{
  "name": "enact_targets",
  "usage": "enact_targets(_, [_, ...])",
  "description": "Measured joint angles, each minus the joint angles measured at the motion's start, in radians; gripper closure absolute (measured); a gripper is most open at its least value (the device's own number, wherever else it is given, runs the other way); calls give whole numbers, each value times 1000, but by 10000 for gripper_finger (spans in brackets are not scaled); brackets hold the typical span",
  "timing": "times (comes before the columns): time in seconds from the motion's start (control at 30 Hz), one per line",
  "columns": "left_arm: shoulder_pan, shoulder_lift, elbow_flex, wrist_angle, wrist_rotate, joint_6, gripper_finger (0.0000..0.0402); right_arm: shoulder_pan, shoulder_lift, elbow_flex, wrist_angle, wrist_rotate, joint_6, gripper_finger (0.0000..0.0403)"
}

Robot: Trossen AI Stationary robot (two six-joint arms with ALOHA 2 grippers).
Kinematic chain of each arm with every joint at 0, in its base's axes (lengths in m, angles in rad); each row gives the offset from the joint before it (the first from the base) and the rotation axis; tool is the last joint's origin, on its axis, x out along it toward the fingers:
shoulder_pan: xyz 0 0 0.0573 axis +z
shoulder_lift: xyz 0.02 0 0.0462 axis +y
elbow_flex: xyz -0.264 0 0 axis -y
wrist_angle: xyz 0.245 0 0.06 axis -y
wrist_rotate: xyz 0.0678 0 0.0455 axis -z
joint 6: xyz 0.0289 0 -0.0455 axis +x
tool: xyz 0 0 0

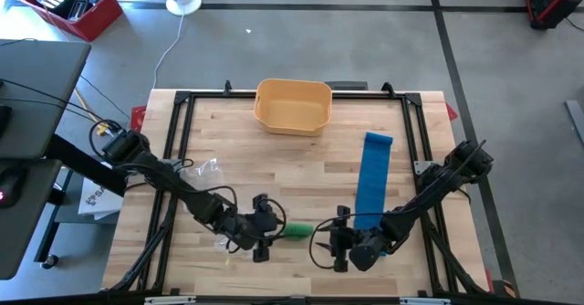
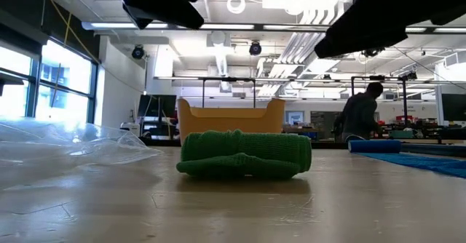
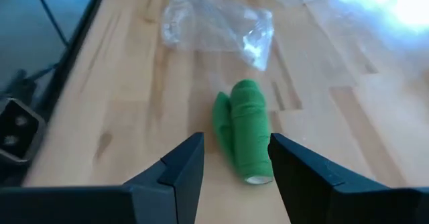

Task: Roll bandage
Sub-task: Put the green bandage to the transparent zip bag

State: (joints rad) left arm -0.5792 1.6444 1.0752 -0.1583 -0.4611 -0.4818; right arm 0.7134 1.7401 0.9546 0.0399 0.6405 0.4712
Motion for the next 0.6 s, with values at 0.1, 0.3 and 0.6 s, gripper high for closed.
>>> enact_targets(0.1, [-4,0,0,-15,2,-30,229,0,0,0,0,-13,0,241])
enact_targets(0.3, [-4,-7,1,-299,230,-271,229,-25,0,0,101,-17,2,241])
enact_targets(0.6, [-91,-6,-11,-845,413,-707,229,-64,0,0,148,-58,-32,241])
